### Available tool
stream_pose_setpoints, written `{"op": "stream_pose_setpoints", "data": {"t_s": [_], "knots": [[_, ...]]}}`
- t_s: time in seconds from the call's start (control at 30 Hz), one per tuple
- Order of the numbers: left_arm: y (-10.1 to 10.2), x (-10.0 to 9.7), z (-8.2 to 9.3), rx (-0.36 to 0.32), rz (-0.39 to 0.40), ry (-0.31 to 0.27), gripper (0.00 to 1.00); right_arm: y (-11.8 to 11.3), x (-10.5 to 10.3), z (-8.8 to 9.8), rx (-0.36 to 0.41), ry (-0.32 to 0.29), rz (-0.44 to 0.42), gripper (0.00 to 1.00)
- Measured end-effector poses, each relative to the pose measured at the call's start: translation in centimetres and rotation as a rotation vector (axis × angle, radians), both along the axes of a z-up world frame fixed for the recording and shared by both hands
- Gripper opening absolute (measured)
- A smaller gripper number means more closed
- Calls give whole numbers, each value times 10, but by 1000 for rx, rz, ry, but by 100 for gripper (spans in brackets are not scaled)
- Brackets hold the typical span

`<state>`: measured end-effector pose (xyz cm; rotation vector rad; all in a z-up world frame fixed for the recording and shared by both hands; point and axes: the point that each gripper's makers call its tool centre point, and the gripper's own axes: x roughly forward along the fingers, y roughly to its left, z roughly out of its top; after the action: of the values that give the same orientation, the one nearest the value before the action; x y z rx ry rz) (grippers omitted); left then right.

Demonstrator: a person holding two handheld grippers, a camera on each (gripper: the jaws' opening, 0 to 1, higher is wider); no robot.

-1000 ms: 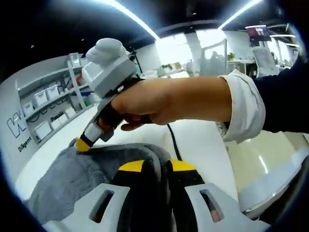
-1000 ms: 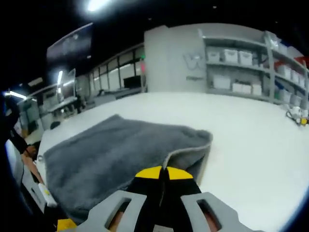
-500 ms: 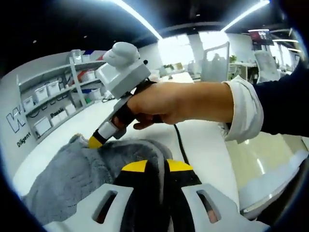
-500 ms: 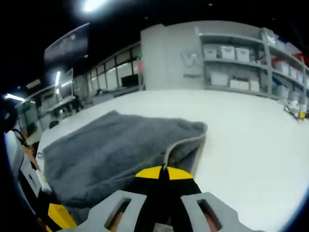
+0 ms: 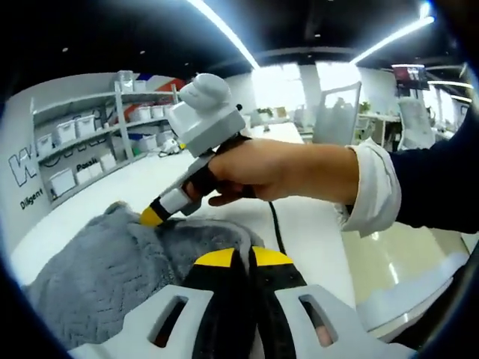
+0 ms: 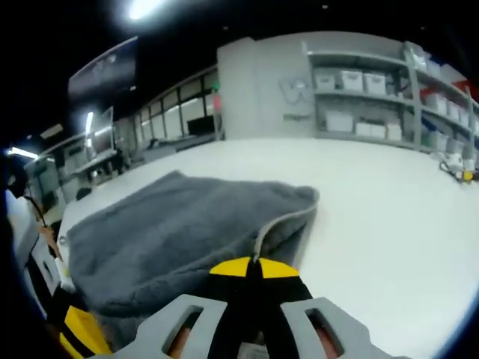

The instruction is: Open the folded towel by lifting each exposed corner and separating the folded layers until the towel lies flat within the target outline without major curled edges

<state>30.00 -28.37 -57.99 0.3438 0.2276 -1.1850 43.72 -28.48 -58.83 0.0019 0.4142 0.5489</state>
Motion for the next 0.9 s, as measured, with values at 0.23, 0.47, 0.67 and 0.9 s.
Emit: {"op": "stream_pose_setpoints", "data": {"t_s": [0.23,0.47,0.67,0.9], "knots": [[5,4,7,-23,29,22,6,6,-10,-1,-4,-6,1,0],[10,6,14,-36,45,13,5,2,-3,5,17,-11,-3,0],[17,5,26,-79,66,31,5,2,-5,9,38,-9,-9,0],[28,10,39,-127,91,51,5,6,-5,21,75,-15,-8,0]]}}
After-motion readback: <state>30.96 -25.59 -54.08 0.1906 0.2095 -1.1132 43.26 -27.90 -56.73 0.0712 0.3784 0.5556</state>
